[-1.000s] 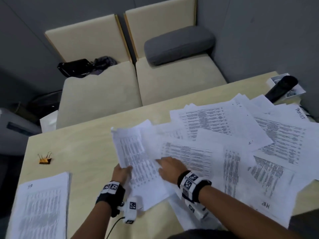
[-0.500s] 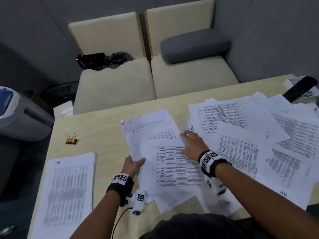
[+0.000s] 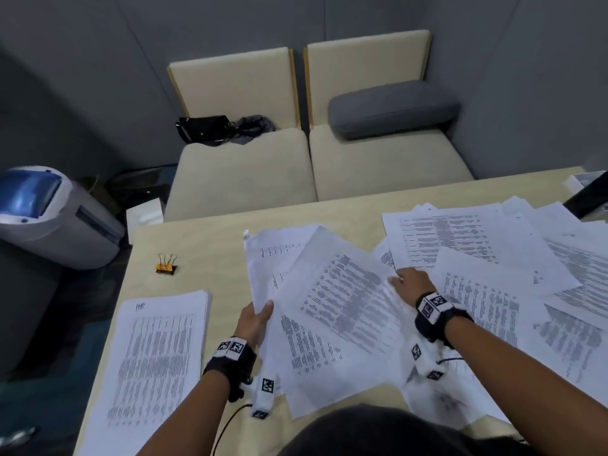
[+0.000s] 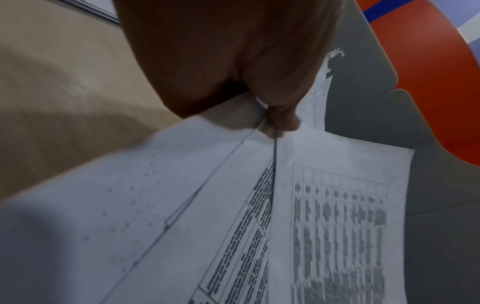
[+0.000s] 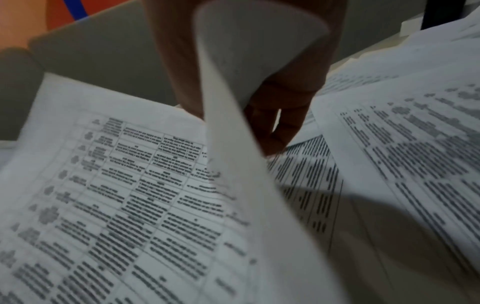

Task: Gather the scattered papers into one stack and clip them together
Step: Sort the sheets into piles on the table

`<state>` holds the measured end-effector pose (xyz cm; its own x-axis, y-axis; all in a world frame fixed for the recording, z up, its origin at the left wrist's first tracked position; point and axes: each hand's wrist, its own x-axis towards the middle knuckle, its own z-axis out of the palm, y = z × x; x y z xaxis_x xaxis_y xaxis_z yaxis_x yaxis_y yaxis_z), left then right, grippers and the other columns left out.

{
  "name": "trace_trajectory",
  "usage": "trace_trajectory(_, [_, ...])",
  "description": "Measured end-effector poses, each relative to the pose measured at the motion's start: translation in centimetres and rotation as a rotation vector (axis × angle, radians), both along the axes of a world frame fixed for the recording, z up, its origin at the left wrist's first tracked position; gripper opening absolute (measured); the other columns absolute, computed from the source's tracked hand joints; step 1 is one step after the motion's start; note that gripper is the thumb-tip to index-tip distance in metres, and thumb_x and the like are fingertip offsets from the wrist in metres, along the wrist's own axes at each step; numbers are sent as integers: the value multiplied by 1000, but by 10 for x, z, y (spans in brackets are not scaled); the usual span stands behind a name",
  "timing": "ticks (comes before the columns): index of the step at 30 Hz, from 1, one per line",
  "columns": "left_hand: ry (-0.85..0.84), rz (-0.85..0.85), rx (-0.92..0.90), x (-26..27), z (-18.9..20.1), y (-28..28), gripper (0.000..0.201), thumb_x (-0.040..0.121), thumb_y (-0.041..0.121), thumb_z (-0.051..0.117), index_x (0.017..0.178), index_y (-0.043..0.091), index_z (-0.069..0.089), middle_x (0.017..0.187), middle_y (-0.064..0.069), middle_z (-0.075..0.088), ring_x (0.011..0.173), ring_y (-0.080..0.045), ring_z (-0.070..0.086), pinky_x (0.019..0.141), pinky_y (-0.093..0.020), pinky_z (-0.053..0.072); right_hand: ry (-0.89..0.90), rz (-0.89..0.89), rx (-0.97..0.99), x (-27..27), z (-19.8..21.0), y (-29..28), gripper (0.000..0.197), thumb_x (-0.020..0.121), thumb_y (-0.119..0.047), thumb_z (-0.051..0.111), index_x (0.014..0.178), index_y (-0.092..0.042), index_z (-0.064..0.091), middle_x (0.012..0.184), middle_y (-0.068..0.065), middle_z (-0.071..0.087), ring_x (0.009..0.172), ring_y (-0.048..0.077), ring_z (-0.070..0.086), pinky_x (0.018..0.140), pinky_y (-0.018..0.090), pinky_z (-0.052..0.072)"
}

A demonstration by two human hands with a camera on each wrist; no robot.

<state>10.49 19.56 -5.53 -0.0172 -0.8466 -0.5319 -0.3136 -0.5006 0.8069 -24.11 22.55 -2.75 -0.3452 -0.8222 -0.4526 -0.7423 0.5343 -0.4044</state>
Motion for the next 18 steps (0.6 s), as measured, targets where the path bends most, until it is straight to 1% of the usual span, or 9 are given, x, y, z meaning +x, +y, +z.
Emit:
trace_trajectory(2, [-13, -41, -19, -4, 2, -1, 40, 90, 38, 64, 119, 11, 62, 106, -8, 68, 96, -26, 66, 82, -32, 50, -28, 54, 36, 14, -6, 5, 30, 99, -26, 46, 74, -11, 56, 84, 10, 58, 98, 30, 62, 76, 31, 43])
trace_trajectory(5, [-80, -66, -3, -9, -15, -7, 79, 68, 53, 81, 125, 3, 58, 116, -23, 66, 99, -38, 65, 95, -51, 51, -147, 268, 221, 49, -18, 16, 33, 101, -30, 41, 73, -12, 45, 74, 1, 45, 76, 19, 52, 65, 27, 36])
trace_trajectory(6, [-91, -67, 7, -12, -18, -9, 77, 68, 49, 82, 125, 5, 58, 118, -20, 67, 103, -37, 65, 96, -55, 48, -156, 340, 314, 61, -21, 18, 32, 100, -31, 41, 75, -11, 44, 73, -1, 43, 71, 17, 49, 62, 25, 35])
trace_trajectory(9, [-3, 10, -102, -24, 11, -8, 39, 81, 13, 74, 118, 8, 64, 108, -8, 72, 100, -31, 67, 93, -53, 52, -56, 450, 467, 72, -21, 20, 37, 95, -37, 49, 68, -12, 48, 67, -2, 48, 66, 18, 52, 56, 22, 38])
trace_trajectory(10, [15, 25, -142, -25, 23, -11, 35, 82, 6, 72, 115, 5, 65, 104, -10, 72, 97, -31, 69, 90, -52, 54, -37, 434, 444, 71, -17, 18, 39, 92, -41, 53, 70, -9, 56, 68, 0, 55, 63, 18, 53, 59, 23, 44])
trace_trajectory(12, [139, 32, -223, -28, 58, -17, 28, 82, -6, 67, 110, -5, 64, 98, -16, 71, 89, -30, 69, 85, -47, 57, -59, 310, 259, 59, -4, 6, 44, 84, -49, 63, 93, -6, 68, 85, 3, 68, 70, 17, 58, 72, 28, 50])
trace_trajectory(15, [263, -15, -352, -27, 111, -30, 14, 82, -14, 63, 94, -6, 64, 72, -4, 72, 63, -10, 68, 62, -24, 58, -383, 14, -138, 49, 47, -16, 75, 67, -53, 79, 128, -20, 51, 112, -5, 58, 104, 15, 57, 94, 33, 47])
trace_trajectory(17, [271, -52, -450, -24, 135, -41, 10, 82, -9, 67, 90, -4, 66, 65, 2, 72, 57, -7, 66, 55, -23, 54, -630, -23, -273, 51, 86, -30, 83, 57, -53, 84, 126, -20, 51, 114, -7, 62, 105, 10, 59, 97, 33, 48])
trace_trajectory(18, [279, -64, -483, -24, 147, -45, 9, 81, -7, 68, 89, -1, 68, 68, 1, 74, 61, -10, 67, 57, -27, 55, -697, -24, -325, 53, 103, -36, 69, 57, -48, 86, 113, -20, 55, 104, -8, 64, 94, 5, 61, 88, 27, 52])
